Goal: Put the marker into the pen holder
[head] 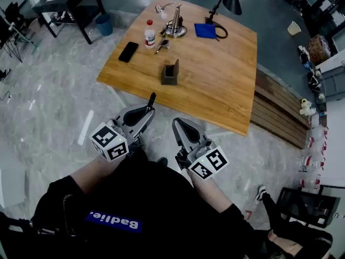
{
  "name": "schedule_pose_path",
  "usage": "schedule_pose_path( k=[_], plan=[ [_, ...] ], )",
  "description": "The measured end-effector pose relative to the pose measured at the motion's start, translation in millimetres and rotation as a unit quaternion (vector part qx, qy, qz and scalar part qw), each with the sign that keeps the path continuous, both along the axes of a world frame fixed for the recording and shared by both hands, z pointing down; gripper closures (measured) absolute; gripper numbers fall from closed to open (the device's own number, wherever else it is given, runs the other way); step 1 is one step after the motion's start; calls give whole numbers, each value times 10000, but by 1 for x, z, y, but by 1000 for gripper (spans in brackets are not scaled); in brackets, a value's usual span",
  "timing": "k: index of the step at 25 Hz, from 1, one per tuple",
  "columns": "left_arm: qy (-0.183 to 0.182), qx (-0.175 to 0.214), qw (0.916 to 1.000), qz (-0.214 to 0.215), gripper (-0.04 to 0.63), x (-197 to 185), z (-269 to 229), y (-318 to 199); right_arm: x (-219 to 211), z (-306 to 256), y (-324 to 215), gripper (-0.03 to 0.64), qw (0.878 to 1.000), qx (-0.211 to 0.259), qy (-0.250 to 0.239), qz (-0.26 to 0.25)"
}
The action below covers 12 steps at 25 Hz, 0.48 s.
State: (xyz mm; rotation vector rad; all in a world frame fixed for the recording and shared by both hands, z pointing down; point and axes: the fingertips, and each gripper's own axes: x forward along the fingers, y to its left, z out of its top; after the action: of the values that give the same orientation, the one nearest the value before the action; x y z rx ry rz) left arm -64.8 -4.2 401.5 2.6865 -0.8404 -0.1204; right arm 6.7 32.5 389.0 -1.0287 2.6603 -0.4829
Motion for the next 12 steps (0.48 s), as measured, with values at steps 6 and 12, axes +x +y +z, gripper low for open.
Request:
schedule_pose_path(
  k=[6, 12],
  plan=[
    [-227, -54, 9997, 111, 543, 2, 19, -50, 4, 9, -40, 611, 9997, -180, 48, 185],
    [-423, -161, 9979, 469, 543, 3, 43, -115, 1, 19, -102, 611, 9979, -396, 187, 477]
  ],
)
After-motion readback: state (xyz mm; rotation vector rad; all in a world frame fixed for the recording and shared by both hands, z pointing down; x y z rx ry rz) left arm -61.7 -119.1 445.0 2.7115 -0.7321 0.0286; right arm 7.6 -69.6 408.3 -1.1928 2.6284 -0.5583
